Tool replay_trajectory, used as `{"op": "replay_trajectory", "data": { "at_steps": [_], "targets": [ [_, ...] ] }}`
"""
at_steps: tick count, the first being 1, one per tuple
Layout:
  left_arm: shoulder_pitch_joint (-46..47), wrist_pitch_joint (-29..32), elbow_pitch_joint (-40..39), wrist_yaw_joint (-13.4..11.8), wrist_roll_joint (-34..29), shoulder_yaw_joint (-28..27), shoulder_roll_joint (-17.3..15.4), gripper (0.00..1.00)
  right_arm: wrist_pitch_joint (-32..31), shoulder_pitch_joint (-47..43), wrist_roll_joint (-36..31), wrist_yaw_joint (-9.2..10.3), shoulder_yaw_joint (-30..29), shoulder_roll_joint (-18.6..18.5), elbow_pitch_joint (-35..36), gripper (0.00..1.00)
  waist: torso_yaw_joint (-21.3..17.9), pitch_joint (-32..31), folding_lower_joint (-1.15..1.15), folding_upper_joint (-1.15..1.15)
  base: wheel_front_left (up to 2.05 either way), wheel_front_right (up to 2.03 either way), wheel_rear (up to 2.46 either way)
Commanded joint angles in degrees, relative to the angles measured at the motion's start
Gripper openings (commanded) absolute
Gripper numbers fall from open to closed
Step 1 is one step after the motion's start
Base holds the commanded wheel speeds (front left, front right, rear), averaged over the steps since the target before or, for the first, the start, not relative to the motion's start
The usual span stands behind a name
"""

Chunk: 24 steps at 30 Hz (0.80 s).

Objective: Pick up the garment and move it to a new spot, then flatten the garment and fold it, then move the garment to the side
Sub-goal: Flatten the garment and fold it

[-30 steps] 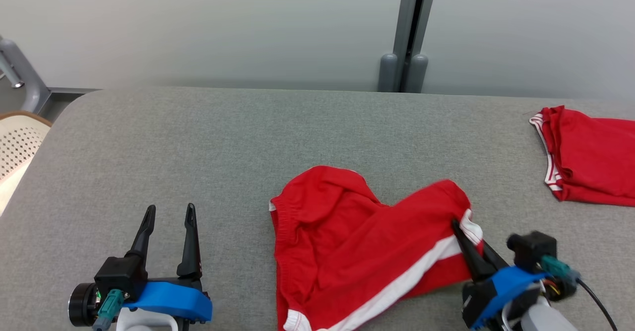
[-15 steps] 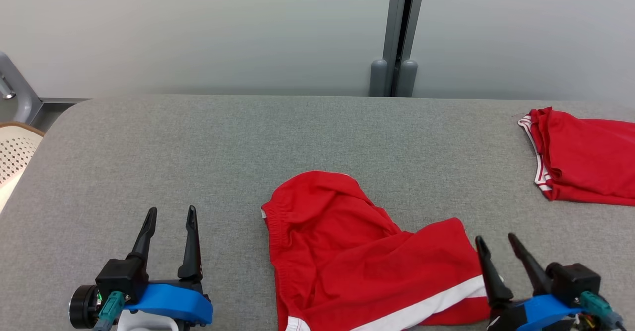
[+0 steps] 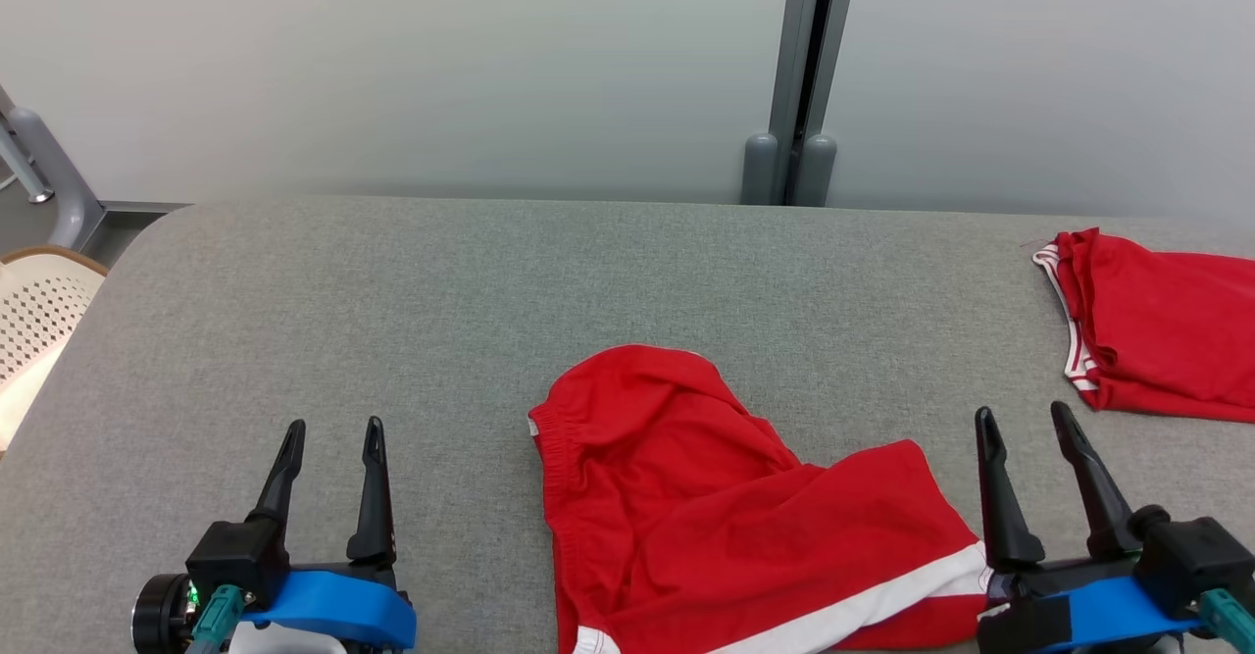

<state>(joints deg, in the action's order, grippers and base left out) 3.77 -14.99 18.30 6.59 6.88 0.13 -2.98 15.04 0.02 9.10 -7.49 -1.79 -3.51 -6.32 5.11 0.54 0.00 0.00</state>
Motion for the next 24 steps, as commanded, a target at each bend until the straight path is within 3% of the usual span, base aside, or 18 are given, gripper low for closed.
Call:
{"op": "replay_trajectory", "data": {
  "at_steps": [1, 15, 24],
  "targets": [
    [-0.4, -0.3, -0.3, 0.0, -0.3, -0.4, 0.0, 1.0, 0.2, -1.4, -0.7, -0.01, 0.3, 0.4, 0.7, 1.0, 0.1, -0.1, 0.0, 0.0, 0.0, 0.0, 0.0],
    [-0.4, -0.3, -0.8, 0.0, -0.9, -0.8, -0.3, 1.0, 0.2, -1.7, 1.0, -0.01, 1.9, 0.6, -0.3, 1.0, 0.1, 0.4, 0.0, 0.0, 0.0, 0.0, 0.0],
    [5.9, -0.3, 0.1, 0.5, -1.7, 1.1, -1.6, 1.0, 0.2, 0.3, 1.0, -0.01, 3.3, 0.6, -1.1, 1.0, -2.1, 1.9, 0.0, 0.0, 0.0, 0.0, 0.0]
  ]
}}
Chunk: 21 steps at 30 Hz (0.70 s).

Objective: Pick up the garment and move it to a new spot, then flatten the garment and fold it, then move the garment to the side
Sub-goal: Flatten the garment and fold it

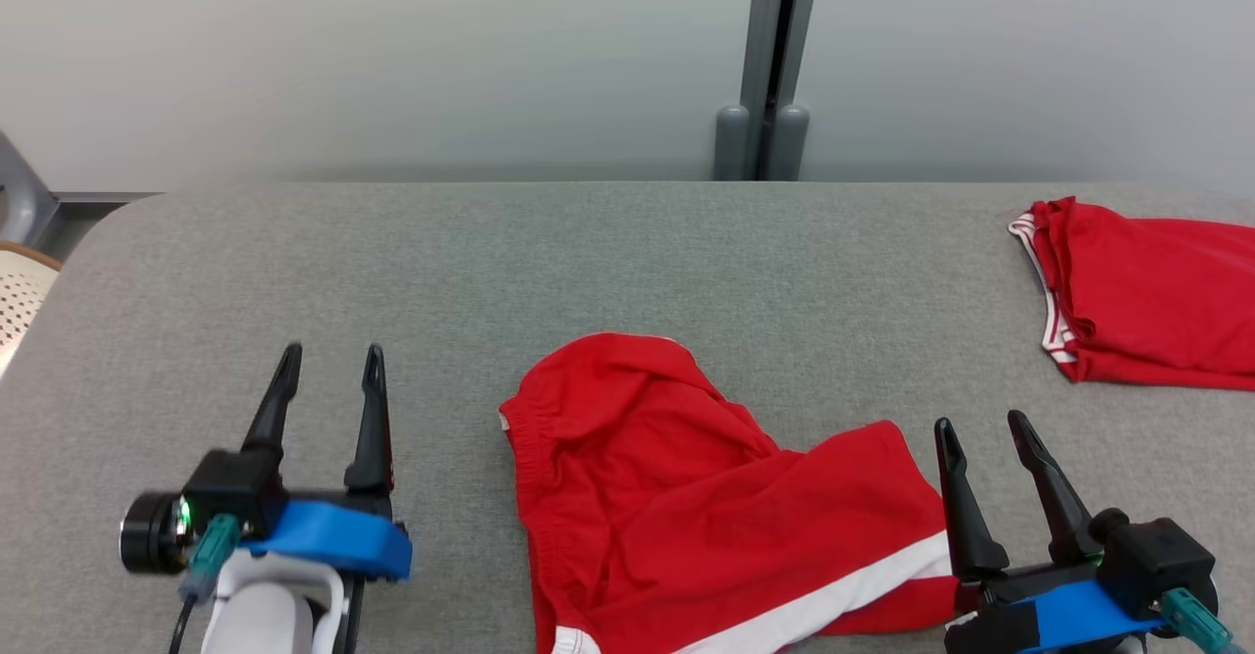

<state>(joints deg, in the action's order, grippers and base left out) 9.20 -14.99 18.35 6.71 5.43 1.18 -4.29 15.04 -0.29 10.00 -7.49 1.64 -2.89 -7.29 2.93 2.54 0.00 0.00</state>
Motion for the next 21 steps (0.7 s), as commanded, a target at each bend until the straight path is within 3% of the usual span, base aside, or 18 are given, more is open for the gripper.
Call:
{"op": "replay_trajectory", "data": {
  "at_steps": [1, 12, 21],
  "targets": [
    [1.6, -0.3, 0.4, 0.4, -0.4, 0.5, -0.6, 1.0, 0.2, 0.9, 0.0, -0.01, 0.0, 0.0, -0.2, 1.0, -0.3, 0.3, 0.0, 0.0, 0.0, 0.0, 0.0],
    [16.0, 1.5, 9.3, 0.9, 2.3, 5.6, -4.1, 1.0, 0.2, 3.5, -0.8, -0.01, 0.1, 0.0, -0.1, 1.0, -4.7, 4.6, 0.0, 0.0, 0.0, 0.0, 0.0],
    [21.4, 4.9, 21.3, 0.8, 9.9, 15.8, -5.1, 1.0, 0.2, 5.1, -0.7, -0.01, 0.0, 0.0, 0.5, 1.0, -6.2, 8.2, 0.0, 0.0, 0.0, 0.0, 0.0]
  ]
}}
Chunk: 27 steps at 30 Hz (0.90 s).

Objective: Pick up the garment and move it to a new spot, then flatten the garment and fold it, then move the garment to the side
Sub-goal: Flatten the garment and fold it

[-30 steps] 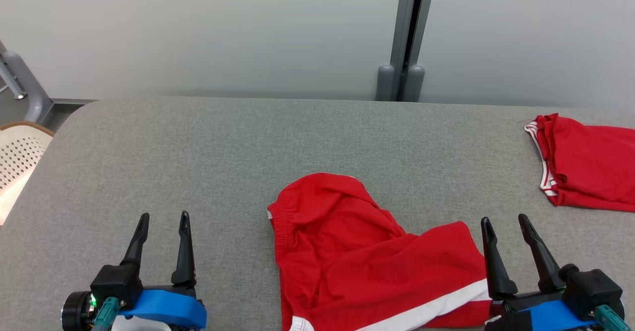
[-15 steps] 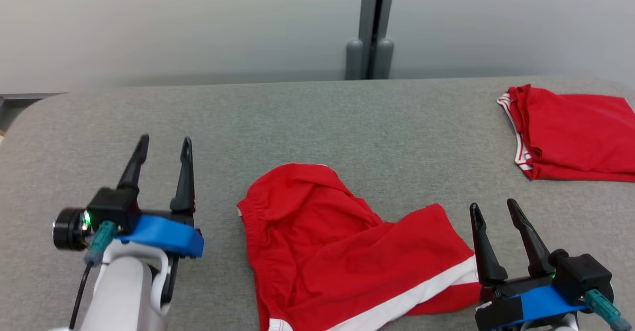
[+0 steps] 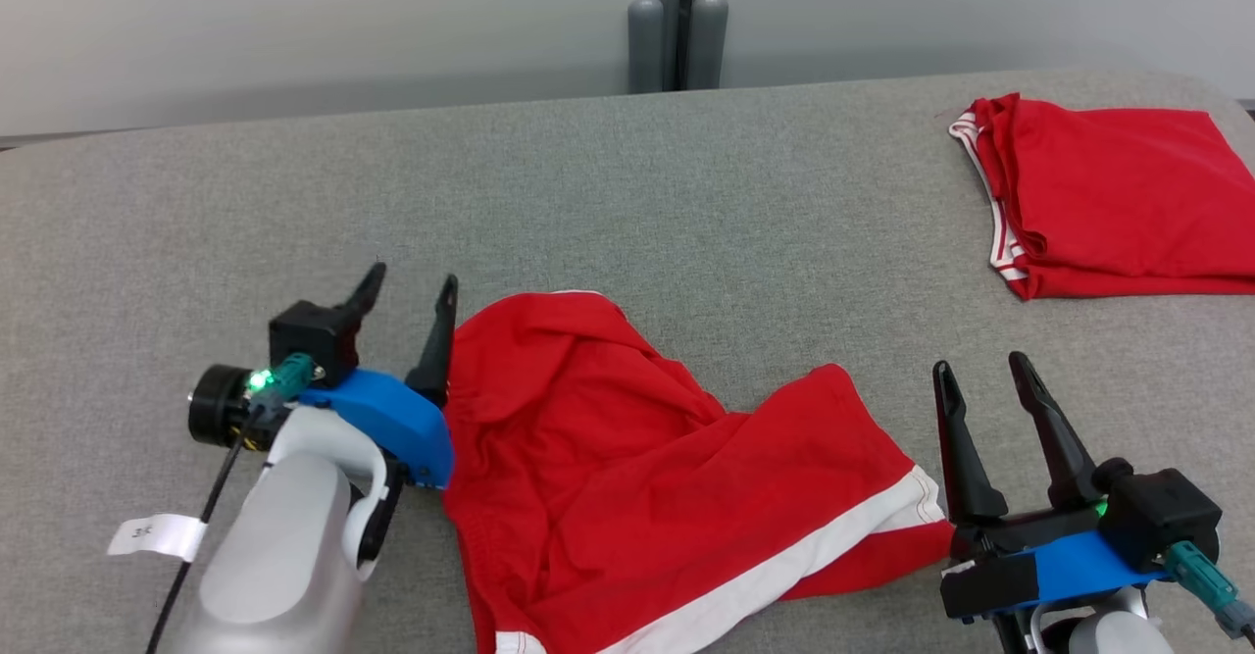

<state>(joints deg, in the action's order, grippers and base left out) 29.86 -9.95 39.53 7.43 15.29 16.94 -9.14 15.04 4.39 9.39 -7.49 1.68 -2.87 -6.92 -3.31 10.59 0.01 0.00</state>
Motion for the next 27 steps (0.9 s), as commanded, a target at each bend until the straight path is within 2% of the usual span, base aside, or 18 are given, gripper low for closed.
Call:
{"op": "replay_trajectory", "data": {
  "at_steps": [1, 8, 16, 17, 18, 19, 20, 27],
  "targets": [
    [0.8, -0.2, 1.4, 0.1, 1.0, 1.3, -0.4, 1.0, 0.2, 0.6, -0.1, -0.01, -0.1, 0.0, 0.2, 1.0, 0.1, 0.5, -0.01, 0.0, 0.0, 0.0, 0.0],
    [-0.2, 2.2, 8.7, 0.1, 6.5, 11.3, -1.6, 1.0, 0.2, 1.1, -0.1, -0.01, -0.7, 0.0, 0.4, 1.0, 0.3, 1.1, -0.01, 0.0, 0.0, 0.0, 0.0],
    [0.3, 3.1, 12.7, 0.1, 11.0, 19.0, -2.9, 0.99, 0.2, 1.5, 0.2, -0.01, -0.4, 0.0, 0.1, 1.0, 0.5, 0.9, -0.01, 0.0, 0.0, 0.0, 0.0],
    [0.4, 3.0, 12.8, 0.1, 11.5, 19.7, -3.0, 0.67, 0.2, 1.4, 0.2, -0.01, -0.4, 0.0, 0.1, 1.0, 0.5, 0.8, -0.01, 0.0, 0.0, 0.0, 0.0],
    [0.6, 2.7, 13.1, 0.1, 12.0, 20.4, -3.2, 0.29, 0.2, 1.3, 0.3, -0.01, -0.3, 0.0, 0.1, 1.0, 0.4, 0.8, -0.01, 0.0, 0.0, 0.0, 0.0],
    [1.0, 2.5, 13.3, 0.1, 12.4, 20.9, -3.3, 0.07, 0.2, 1.3, 0.3, -0.01, -0.2, 0.0, 0.0, 1.0, 0.4, 0.7, -0.01, 0.0, 0.0, 0.0, 0.0],
    [1.4, 2.3, 13.4, 0.1, 12.8, 21.6, -3.4, 0.0, 0.2, 1.2, 0.3, -0.01, -0.2, 0.0, 0.0, 1.0, 0.4, 0.7, -0.01, 0.0, 0.0, 0.0, 0.0],
    [8.1, -1.0, 15.2, 0.1, 15.0, 22.1, -5.3, 0.0, 0.2, 1.3, -0.2, -0.01, -0.5, 0.0, 0.2, 1.0, 0.4, 1.0, -0.01, 0.0, 0.0, 0.0, 0.0]
  ]
}}
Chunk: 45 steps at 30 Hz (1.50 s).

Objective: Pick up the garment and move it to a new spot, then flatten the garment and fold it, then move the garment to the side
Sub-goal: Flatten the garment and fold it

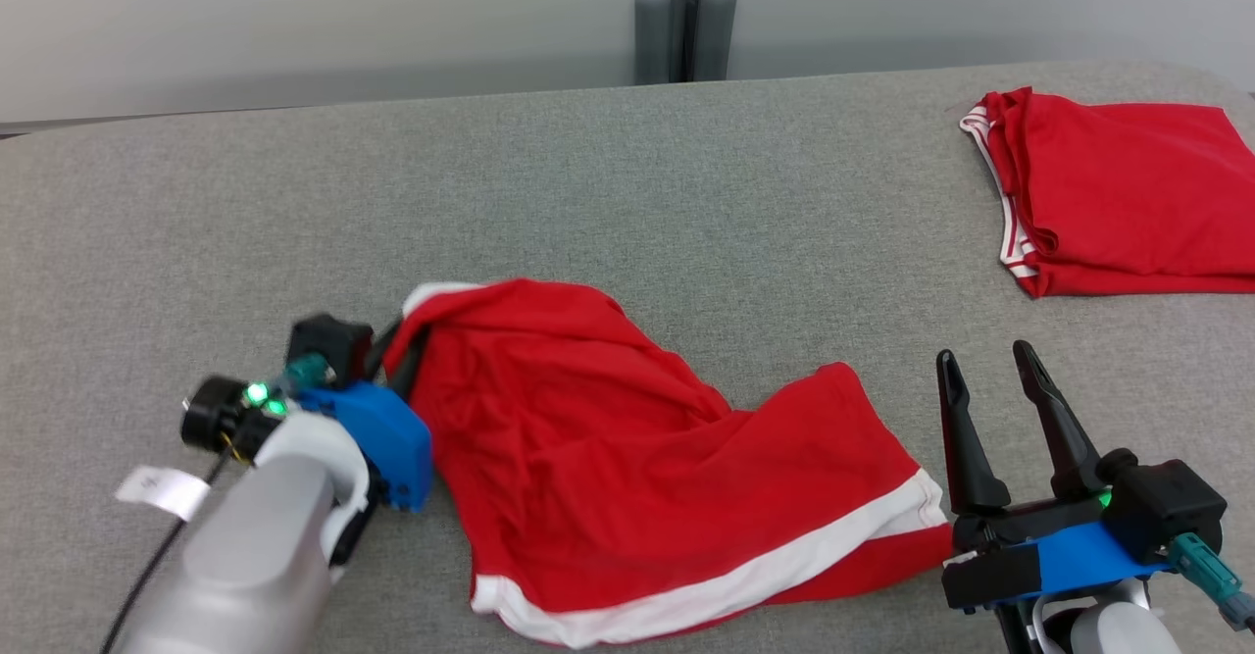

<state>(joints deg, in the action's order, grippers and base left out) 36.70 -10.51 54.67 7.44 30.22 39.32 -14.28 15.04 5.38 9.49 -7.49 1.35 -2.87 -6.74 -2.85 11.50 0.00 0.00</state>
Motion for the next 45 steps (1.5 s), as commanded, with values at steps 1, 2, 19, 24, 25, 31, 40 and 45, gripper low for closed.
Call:
{"op": "replay_trajectory", "data": {
  "at_steps": [1, 2, 19, 24, 25, 31, 40, 45],
  "targets": [
    [2.4, -0.9, 0.3, 0.1, 0.4, -0.3, -0.4, 0.0, 0.2, 0.5, -0.3, -0.01, -0.2, 0.0, 0.0, 1.0, -0.1, 0.1, 0.0, 0.0, 0.0, 0.0, 0.0],
    [3.6, -1.3, 0.7, 0.1, 0.6, -0.3, -0.9, 0.0, 0.2, 0.6, -0.4, -0.01, -0.4, 0.0, 0.0, 1.0, -0.2, 0.2, 0.0, 0.0, 0.0, 0.0, 0.0],
    [9.5, -4.6, 6.8, 0.1, 1.0, -0.2, -3.0, 1.0, 0.2, 1.0, -0.5, -0.01, -1.5, 0.0, 0.1, 1.0, -0.9, 1.3, 0.0, 0.0, 0.0, 0.0, 0.0],
    [7.2, -4.7, 1.1, -1.2, -0.4, -2.4, -3.3, 1.0, 0.2, 0.7, -0.6, -0.01, -2.1, 0.0, 0.0, 1.0, 0.6, 0.2, 0.0, 0.0, 0.0, 0.0, 0.0],
    [6.3, -4.7, -0.5, -1.5, -0.9, -3.0, -3.5, 1.0, 0.2, 0.6, -0.6, -0.01, -2.1, 0.0, -0.1, 1.0, 0.8, -0.1, 0.0, 0.0, 0.0, 0.0, 0.0],
    [-1.1, -4.7, -11.6, -4.3, -3.2, -9.2, -4.1, 1.0, 0.2, -0.5, 0.4, -0.01, -2.2, 0.0, -0.5, 1.0, 2.8, -3.1, 0.0, 0.0, 0.0, 0.0, 0.0],
    [-16.1, -4.7, -28.5, -7.7, -8.8, -20.7, -2.6, 1.0, 0.2, -2.5, 0.9, -0.01, -3.0, -0.1, -0.8, 1.0, 6.0, -6.8, 0.0, 0.0, 0.0, 0.0, 0.0],
    [-23.1, -4.7, -33.7, -7.1, -12.1, -24.7, -1.1, 1.0, 0.2, -3.7, 0.7, -0.01, -3.8, -0.1, -1.2, 1.0, 7.5, -8.2, 0.0, 0.0, 0.0, 0.0, 0.0]
  ]
}}
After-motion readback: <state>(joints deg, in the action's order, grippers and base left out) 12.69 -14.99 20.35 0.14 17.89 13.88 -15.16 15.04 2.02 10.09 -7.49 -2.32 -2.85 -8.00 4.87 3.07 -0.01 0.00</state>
